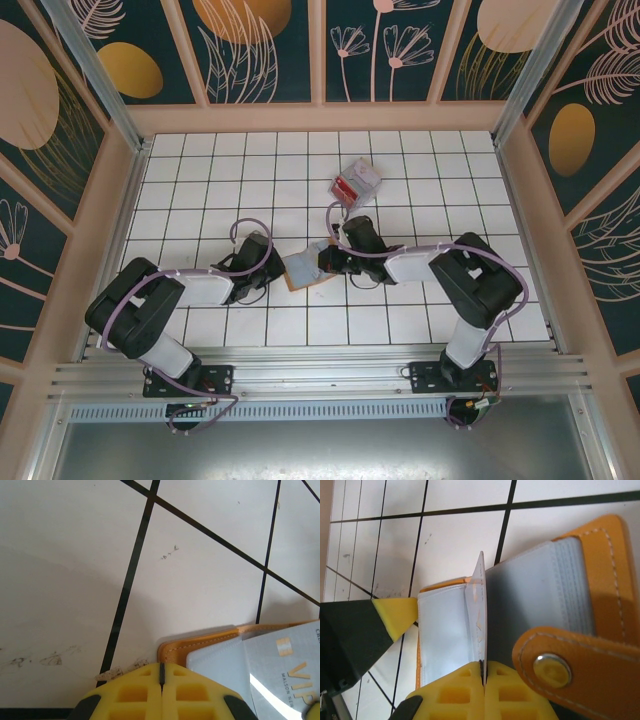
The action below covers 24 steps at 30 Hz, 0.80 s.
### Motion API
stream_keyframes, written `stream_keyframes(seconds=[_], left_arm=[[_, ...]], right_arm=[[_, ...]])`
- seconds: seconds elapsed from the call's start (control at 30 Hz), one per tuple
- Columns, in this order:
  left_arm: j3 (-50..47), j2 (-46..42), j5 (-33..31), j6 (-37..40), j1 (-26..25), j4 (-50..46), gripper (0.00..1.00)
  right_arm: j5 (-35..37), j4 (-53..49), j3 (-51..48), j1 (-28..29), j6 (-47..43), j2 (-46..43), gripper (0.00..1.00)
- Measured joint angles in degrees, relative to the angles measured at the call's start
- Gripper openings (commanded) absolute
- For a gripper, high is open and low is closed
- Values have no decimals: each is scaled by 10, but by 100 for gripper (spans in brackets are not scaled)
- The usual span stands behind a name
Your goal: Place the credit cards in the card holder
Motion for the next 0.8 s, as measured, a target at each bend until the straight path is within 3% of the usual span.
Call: stream_keyframes(seconds=[0.57,0.8], left_arm=[[0,1,-1,0,0,3,0],[0,1,-2,0,0,3,0]], right_arm=[[-107,0,-52,-8,10,-42,1],[-110,-14,-52,-9,26,-37,1]])
